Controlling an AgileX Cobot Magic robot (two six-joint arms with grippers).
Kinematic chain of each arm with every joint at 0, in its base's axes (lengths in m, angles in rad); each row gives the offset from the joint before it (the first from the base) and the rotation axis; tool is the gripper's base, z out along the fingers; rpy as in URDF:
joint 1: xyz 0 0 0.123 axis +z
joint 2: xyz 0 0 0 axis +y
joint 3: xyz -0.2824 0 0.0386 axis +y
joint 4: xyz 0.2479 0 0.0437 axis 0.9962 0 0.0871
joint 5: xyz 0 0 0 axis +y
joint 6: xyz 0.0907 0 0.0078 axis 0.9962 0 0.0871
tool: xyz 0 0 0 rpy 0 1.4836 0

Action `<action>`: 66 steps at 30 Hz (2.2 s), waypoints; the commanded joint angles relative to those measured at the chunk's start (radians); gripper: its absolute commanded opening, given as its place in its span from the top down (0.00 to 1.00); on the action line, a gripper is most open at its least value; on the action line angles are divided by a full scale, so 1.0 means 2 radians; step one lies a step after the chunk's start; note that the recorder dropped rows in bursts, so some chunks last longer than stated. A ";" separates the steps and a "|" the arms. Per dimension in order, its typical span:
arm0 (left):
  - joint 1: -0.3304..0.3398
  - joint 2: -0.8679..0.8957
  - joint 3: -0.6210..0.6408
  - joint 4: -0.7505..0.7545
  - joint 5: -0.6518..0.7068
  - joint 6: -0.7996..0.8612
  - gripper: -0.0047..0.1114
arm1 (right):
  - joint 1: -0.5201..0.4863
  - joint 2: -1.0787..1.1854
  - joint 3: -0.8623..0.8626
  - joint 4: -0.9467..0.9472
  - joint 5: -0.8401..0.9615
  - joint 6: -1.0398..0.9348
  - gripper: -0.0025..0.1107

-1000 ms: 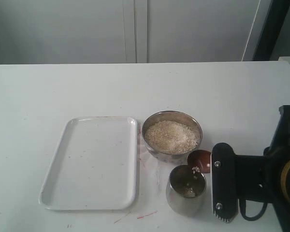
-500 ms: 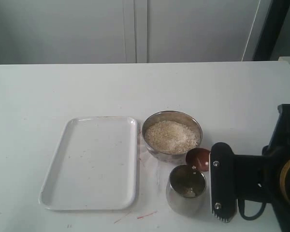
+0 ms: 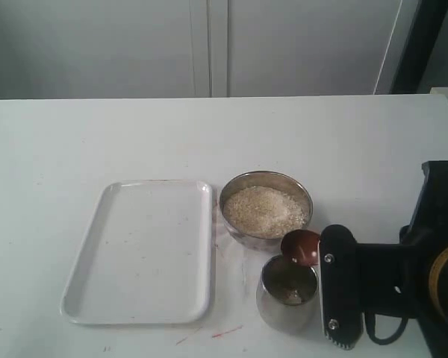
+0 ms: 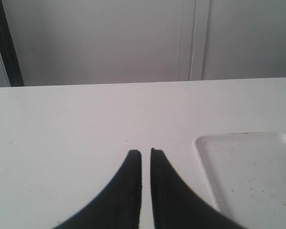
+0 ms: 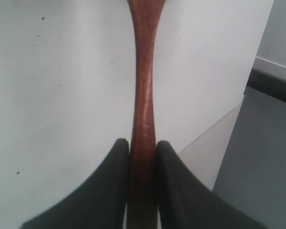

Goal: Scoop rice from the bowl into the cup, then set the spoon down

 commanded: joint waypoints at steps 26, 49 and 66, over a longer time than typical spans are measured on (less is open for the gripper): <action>0.001 -0.001 -0.004 -0.001 -0.002 -0.002 0.84 | 0.002 -0.001 0.002 -0.022 0.002 0.011 0.98; 0.001 -0.001 -0.004 -0.001 -0.002 -0.002 0.84 | 0.002 -0.001 -0.066 0.120 0.002 0.157 0.98; 0.001 -0.001 -0.004 -0.001 -0.002 -0.002 0.84 | -0.022 0.050 -0.202 0.323 -0.078 0.326 0.98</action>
